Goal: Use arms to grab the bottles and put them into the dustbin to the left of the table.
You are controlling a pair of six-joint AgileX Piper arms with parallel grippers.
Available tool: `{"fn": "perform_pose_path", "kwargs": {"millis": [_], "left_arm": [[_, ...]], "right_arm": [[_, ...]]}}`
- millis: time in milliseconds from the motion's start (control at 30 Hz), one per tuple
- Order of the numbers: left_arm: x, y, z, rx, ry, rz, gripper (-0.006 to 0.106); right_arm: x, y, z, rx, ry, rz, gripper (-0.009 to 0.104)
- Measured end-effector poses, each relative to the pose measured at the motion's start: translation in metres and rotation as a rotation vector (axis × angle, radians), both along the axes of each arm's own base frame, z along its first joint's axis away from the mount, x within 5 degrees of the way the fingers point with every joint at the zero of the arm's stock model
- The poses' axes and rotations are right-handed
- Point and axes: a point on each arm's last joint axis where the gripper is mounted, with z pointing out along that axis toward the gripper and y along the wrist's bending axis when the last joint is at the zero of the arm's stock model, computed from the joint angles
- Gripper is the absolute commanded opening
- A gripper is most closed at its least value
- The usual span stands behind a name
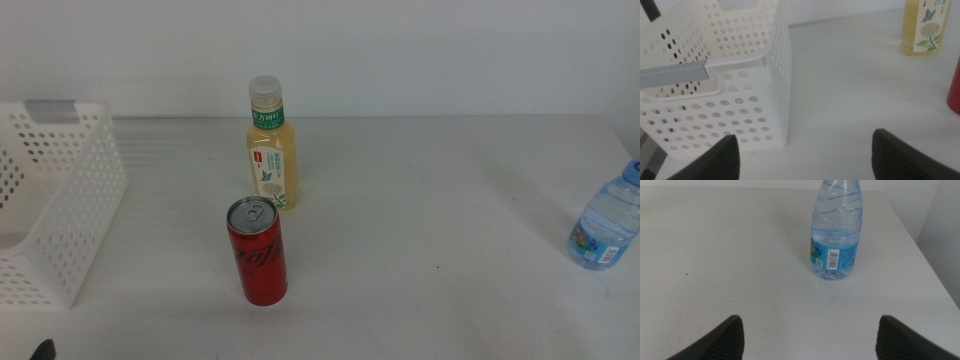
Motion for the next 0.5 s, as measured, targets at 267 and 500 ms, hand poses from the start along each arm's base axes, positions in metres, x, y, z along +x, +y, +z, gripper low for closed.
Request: {"fn": "perform_pose_path", "kwargs": {"millis": [267, 500], "left_arm": [[0.002, 0.0, -0.001, -0.006, 0.029, 0.001, 0.083], [0.016, -0.004, 0.015, 0.038, 0.145, -0.061, 0.083]], "right_arm": [[0.0, 0.0, 0.0, 0.0, 0.0, 0.0, 0.074], [0.0, 0.0, 0.0, 0.0, 0.0, 0.0, 0.074]]}}
